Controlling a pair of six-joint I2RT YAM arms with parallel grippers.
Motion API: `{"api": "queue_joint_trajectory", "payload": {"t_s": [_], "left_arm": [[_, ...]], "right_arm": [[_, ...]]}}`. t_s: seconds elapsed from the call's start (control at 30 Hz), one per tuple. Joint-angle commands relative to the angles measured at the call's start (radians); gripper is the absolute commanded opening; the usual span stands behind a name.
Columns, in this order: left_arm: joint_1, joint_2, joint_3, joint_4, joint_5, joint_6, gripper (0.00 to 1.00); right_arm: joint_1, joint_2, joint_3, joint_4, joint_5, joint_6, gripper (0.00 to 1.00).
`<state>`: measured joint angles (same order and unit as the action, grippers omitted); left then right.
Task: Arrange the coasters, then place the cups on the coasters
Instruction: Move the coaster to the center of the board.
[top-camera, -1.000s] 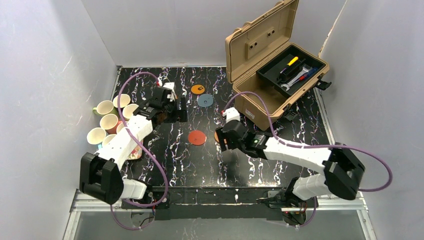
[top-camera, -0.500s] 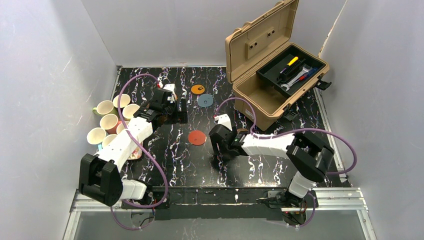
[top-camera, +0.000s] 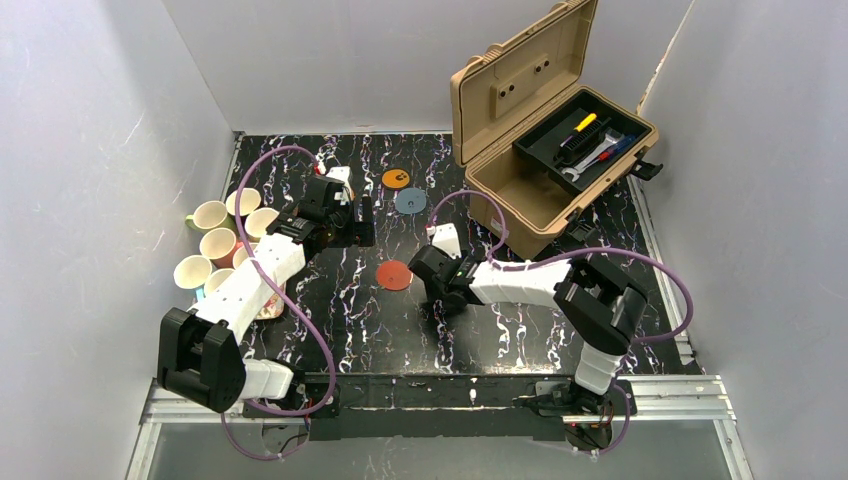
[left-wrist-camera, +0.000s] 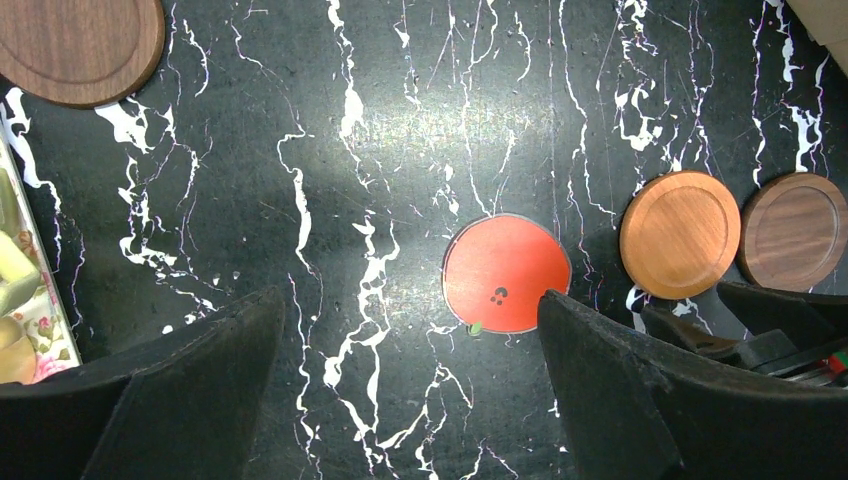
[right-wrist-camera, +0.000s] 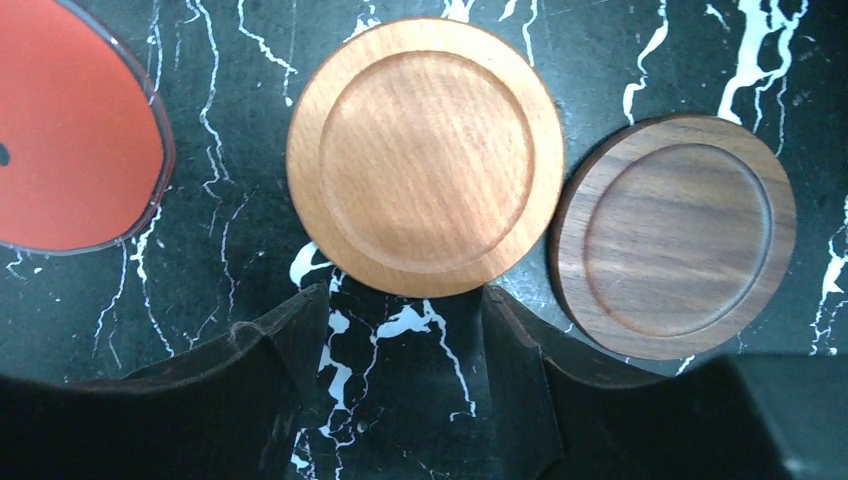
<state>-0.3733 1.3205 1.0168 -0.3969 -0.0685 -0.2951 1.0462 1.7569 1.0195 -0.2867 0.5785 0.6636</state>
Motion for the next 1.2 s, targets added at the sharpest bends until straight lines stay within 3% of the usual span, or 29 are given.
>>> {"api": "queue_joint_trajectory", "payload": {"t_s": [0.0,1.17], "left_arm": [[-0.003,-0.031,0.036,-0.015,-0.017,0.017,0.96],[-0.003,-0.018,0.039,-0.013,-0.017,0.029,0.97]], "right_arm": [[-0.02,0.021,0.032,-0.048,0.066,0.017,0.65],[-0.112,0.088,0.108,-0.061,0.149,-0.052,0.63]]}}
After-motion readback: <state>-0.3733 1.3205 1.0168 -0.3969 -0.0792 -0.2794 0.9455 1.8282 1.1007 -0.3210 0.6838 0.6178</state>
